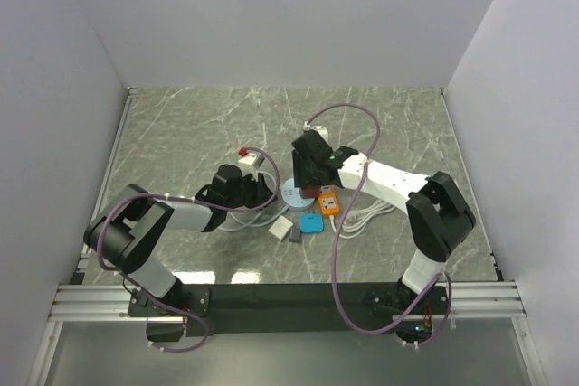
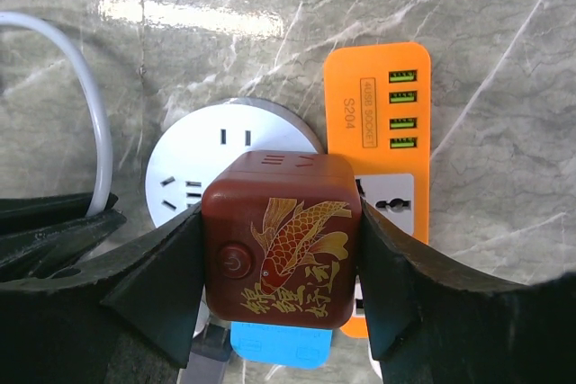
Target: Insert the plug
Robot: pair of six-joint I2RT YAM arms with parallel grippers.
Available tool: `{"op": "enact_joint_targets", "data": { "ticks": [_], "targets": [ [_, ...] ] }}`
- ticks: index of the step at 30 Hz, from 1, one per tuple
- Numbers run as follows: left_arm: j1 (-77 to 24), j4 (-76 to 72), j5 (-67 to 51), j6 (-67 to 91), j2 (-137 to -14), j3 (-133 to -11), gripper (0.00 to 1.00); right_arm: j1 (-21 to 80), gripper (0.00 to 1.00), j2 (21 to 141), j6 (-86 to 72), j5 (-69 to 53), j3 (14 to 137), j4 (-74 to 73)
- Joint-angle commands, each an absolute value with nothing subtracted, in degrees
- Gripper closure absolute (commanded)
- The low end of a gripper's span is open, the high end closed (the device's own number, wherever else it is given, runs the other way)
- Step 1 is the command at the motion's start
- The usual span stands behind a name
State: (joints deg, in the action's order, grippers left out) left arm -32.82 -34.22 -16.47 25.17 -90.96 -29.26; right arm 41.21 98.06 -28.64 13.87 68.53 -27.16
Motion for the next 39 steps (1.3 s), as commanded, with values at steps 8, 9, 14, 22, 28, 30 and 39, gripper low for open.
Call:
{"op": "enact_joint_targets", "data": {
  "ticks": [8, 9, 14, 22, 28, 30, 39],
  "targets": [
    [-33.1, -36.8, -15.7, 25.5, -91.0, -28.7, 1.00, 40.4, 1.00, 97.8, -30.2, 15.5, 61.3, -29.6],
    [-33.1, -37.0, -15.6, 25.4, -90.8, -28.7, 1.00, 40.4, 1.00, 97.6, -30.5, 14.8, 60.7, -28.7],
    [-33.1, -37.0, -16.1, 24.9, -90.6, -30.1, 1.00, 41.0, 1.00, 98.9, -31.2, 13.3, 60.1, -26.8],
    [-33.1, -41.2, -19.2, 27.1, -93.1, -32.5, 0.99, 41.9, 1.00, 101.2, -32.1, 10.2, 58.1, -23.2],
    [-33.2, -43.0, -19.8, 28.2, -94.7, -33.3, 1.00, 42.7, 1.00, 101.7, -33.7, 9.1, 55.6, -21.7],
    [-33.2, -43.6, -19.0, 28.3, -95.0, -33.1, 0.99, 43.0, 1.00, 102.6, -34.1, 8.9, 55.8, -21.5],
    [-33.2, -47.5, -20.1, 30.1, -101.6, -34.4, 1.00, 45.8, 1.00, 105.6, -37.1, 8.0, 54.9, -21.1]
  ]
}}
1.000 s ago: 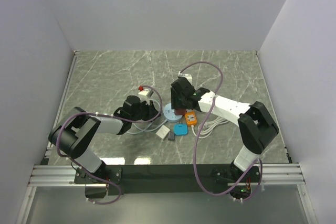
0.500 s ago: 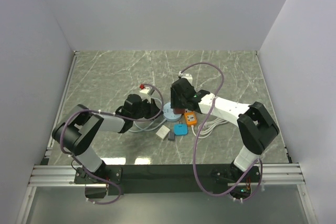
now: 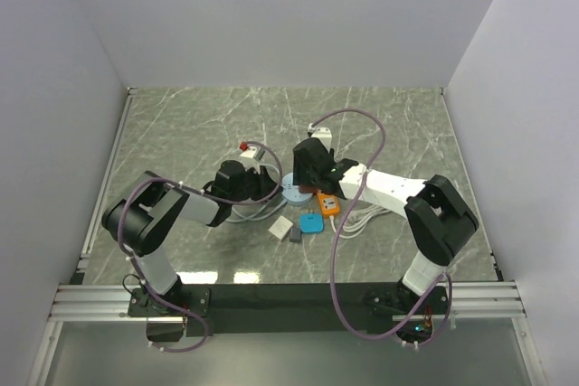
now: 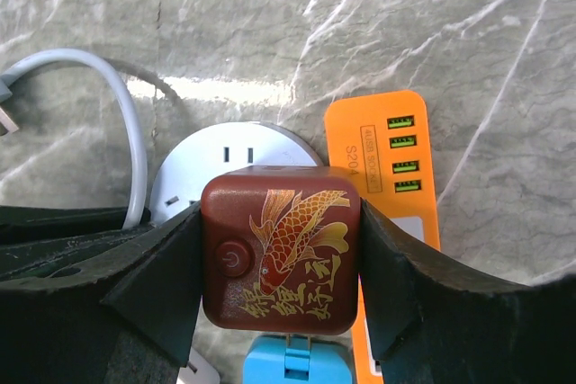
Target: Insert the plug
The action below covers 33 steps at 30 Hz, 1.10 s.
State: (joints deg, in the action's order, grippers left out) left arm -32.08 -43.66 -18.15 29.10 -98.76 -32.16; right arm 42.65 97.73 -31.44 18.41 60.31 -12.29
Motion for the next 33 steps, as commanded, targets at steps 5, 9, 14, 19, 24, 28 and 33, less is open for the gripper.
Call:
{"op": "enact_joint_targets", "data": {
  "ticks": [5, 9, 14, 19, 24, 28, 33],
  "targets": [
    [-33.2, -48.1, -20.0, 30.1, -102.7, -34.1, 1.00, 46.3, 1.00, 107.0, -38.7, 6.8, 53.2, -20.6],
    [-33.2, -48.2, -20.2, 30.3, -103.7, -34.1, 0.99, 46.8, 1.00, 107.8, -40.0, 4.9, 51.2, -19.3],
    [-33.2, -47.4, -19.6, 30.0, -104.2, -34.3, 1.00, 47.0, 1.00, 110.2, -42.1, -1.0, 47.6, -13.8],
    [-33.2, -47.2, -19.1, 29.4, -104.0, -33.8, 1.00, 48.0, 1.00, 113.9, -40.5, 1.1, 53.3, -15.8],
    [-33.2, -47.1, -18.9, 28.7, -101.5, -32.6, 0.99, 46.9, 1.00, 113.6, -35.8, 7.5, 61.9, -20.8],
    [-33.2, -49.5, -21.2, 29.6, -102.8, -32.5, 0.99, 44.7, 1.00, 113.2, -31.9, 9.7, 67.6, -21.6],
    [-33.1, -49.0, -20.3, 29.4, -101.1, -31.5, 1.00, 42.6, 0.73, 109.5, -29.0, 11.5, 68.6, -20.3]
  ]
}}
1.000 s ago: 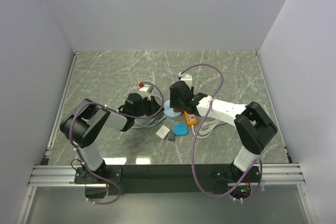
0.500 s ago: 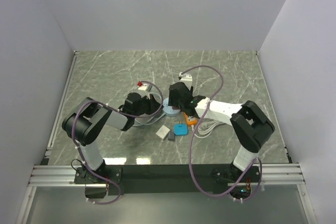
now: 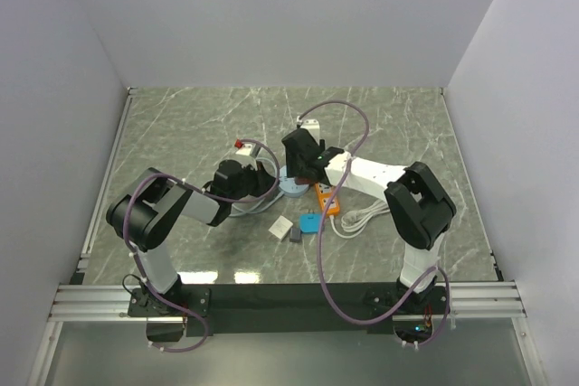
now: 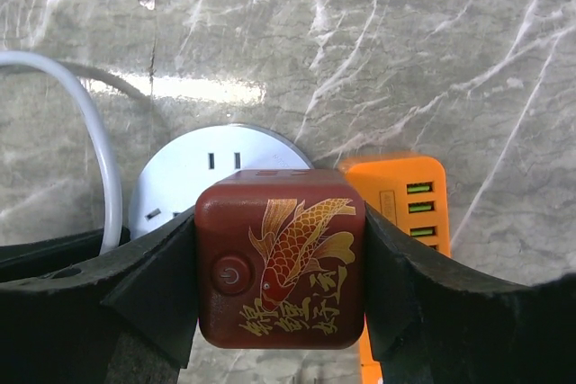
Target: Insert the plug
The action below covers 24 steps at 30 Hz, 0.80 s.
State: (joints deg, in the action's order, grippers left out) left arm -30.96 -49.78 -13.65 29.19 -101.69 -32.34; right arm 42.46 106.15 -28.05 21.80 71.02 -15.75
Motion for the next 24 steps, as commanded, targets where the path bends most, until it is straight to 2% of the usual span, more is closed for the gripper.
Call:
{"op": "enact_joint_targets", "data": {
  "ticks": [1, 2, 3, 8, 12, 15, 18, 19, 21, 22, 24],
  "targets": [
    [-33.2, -49.0, -20.0, 29.4, -100.6, -31.2, 0.99, 42.5, 0.63, 108.6, -28.0, 12.6, 68.6, -19.5],
    [-33.2, -48.7, -19.7, 29.3, -99.5, -31.0, 0.99, 42.5, 0.53, 106.6, -27.6, 13.0, 68.6, -19.3],
    [-33.2, -48.5, -19.2, 29.3, -99.1, -30.7, 0.99, 42.5, 0.39, 105.7, -27.2, 13.5, 68.8, -19.2],
    [-33.2, -49.0, -19.2, 29.4, -97.7, -30.2, 0.99, 42.6, 0.07, 100.1, -25.0, 14.4, 70.2, -17.7],
    [-33.2, -48.6, -18.4, 29.4, -95.7, -30.0, 0.98, 42.8, 0.05, 95.5, -24.3, 17.3, 69.0, -17.9],
    [-33.2, -46.7, -16.3, 28.8, -93.3, -29.7, 0.93, 42.7, 0.04, 89.3, -24.6, 20.7, 65.9, -18.5],
    [-33.2, -45.2, -13.8, 28.7, -90.9, -29.3, 0.74, 42.9, 0.04, 81.9, -25.9, 23.8, 62.9, -21.1],
    [-33.2, -44.7, -11.9, 28.9, -90.3, -29.1, 0.57, 43.1, 0.04, 80.3, -27.0, 24.9, 62.1, -21.9],
    [-33.2, -44.5, -10.5, 29.4, -88.1, -28.1, 0.36, 43.3, 0.04, 76.2, -28.3, 25.0, 59.6, -24.1],
    [-33.2, -44.5, -8.7, 29.6, -86.4, -27.2, 0.07, 44.0, 0.03, 74.4, -30.5, 24.8, 58.6, -25.0],
    [-33.2, -44.5, -6.7, 30.1, -84.7, -26.2, 0.04, 45.3, 0.03, 73.3, -34.1, 24.5, 55.9, -25.6]
  ]
}}
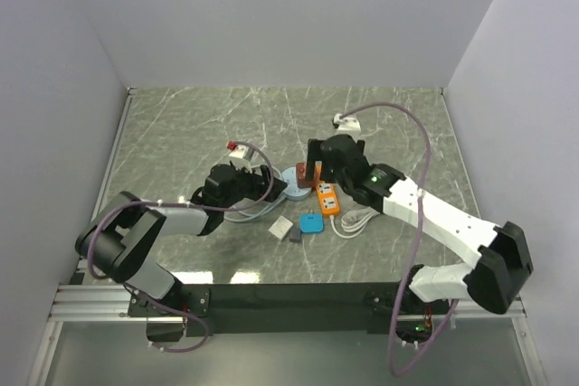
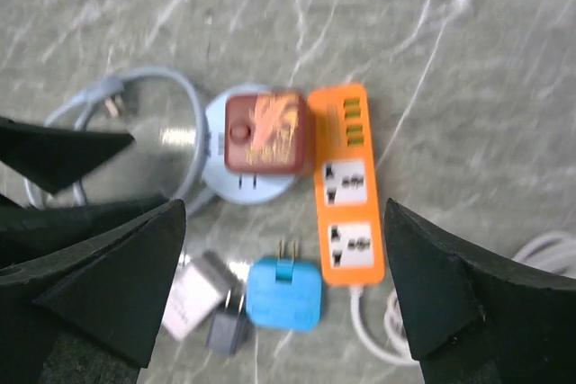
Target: Insert the plug
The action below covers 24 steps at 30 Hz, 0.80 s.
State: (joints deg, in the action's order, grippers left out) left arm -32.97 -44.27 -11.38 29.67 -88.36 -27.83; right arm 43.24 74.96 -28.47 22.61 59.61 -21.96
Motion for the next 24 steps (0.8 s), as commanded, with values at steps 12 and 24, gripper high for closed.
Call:
{"op": "enact_joint_targets", "data": {
  "ticks": [12, 24],
  "targets": [
    [-33.2, -44.4, -0.3, 32.0, -82.9, -22.9, 0.22, 57.4, 0.08, 78.9, -45.0, 21.1, 52.6, -25.1],
    [-33.4, -46.3, -3.0, 30.1, -88.1, -23.9, 0.38, 61.0, 0.35, 87.9, -47.4, 17.4, 53.7, -23.5]
  ]
}}
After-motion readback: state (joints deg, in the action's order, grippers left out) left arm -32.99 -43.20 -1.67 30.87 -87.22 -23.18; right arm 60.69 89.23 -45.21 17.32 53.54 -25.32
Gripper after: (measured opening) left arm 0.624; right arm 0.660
